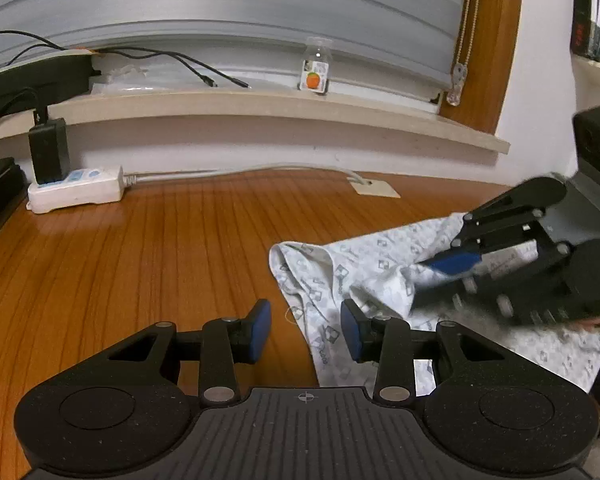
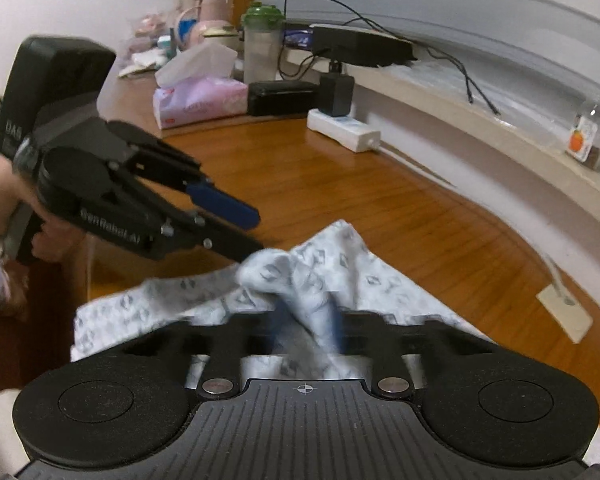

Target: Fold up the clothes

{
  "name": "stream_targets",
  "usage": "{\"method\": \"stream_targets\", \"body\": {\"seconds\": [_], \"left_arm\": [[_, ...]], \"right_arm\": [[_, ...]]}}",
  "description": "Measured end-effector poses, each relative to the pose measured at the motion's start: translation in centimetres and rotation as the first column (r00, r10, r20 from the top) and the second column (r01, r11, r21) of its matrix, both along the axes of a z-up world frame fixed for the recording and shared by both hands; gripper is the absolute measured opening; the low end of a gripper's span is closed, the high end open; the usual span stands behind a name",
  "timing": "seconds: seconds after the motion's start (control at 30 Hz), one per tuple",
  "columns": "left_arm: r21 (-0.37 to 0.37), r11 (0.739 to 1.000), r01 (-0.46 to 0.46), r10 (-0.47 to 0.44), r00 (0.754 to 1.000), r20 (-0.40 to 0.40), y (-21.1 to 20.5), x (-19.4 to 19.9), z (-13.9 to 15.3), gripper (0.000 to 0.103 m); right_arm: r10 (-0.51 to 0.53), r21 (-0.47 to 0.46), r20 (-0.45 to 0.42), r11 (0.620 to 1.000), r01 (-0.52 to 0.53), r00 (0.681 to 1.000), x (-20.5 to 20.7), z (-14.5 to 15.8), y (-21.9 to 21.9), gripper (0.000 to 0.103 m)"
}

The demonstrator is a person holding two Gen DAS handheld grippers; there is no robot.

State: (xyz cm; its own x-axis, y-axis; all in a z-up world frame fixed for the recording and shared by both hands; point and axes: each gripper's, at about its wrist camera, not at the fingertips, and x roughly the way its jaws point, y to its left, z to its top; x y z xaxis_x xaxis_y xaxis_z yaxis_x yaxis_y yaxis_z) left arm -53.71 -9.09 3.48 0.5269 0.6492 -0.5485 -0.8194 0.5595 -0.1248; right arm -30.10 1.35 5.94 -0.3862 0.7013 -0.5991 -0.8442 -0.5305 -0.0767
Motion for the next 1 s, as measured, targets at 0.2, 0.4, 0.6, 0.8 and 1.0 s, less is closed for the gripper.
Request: {"method": "stream_targets", "body": {"seconds": [0.2, 0.4, 0.6, 0.8, 1.0], "left_arm": [[0.013, 0.998, 0.061, -0.060, 0.998, -0.033, 1.3, 0.9, 0.1, 0.051], [0.037, 0.997, 0.074, -0.070, 0.993, -0.099, 4.9, 3.2, -0.1, 0.056], [0.041, 0.999, 0.005, -0.002, 0.997, -0.078, 9.7, 4.1, 0.3, 0.037], [0.016, 0.999, -0.042, 0.043, 0.996, -0.079, 11.6, 4.0, -0.3, 0.031], [-0.013, 0.993, -0.117, 0.116, 0.989, -0.092, 11.1, 0.5, -0.6, 0.047]], "right_arm": [[-0.094, 0.083, -0.125, 0.991, 0.105, 0.988, 2.2, 2.3, 0.2, 0.005], [-0.122, 0.156, -0.189, 0.976, 0.152, 0.974, 3.2, 3.7, -0.1, 0.005], [-0.118, 0.207, -0.222, 0.964, 0.165, 0.968, 2.7, 3.9, -0.1, 0.004], [-0.103, 0.093, -0.143, 0.989, 0.117, 0.984, -0.2, 0.4, 0.0, 0.005], [-0.085, 0.020, -0.095, 0.996, 0.088, 0.992, -1.1, -1.9, 0.1, 0.025]]}}
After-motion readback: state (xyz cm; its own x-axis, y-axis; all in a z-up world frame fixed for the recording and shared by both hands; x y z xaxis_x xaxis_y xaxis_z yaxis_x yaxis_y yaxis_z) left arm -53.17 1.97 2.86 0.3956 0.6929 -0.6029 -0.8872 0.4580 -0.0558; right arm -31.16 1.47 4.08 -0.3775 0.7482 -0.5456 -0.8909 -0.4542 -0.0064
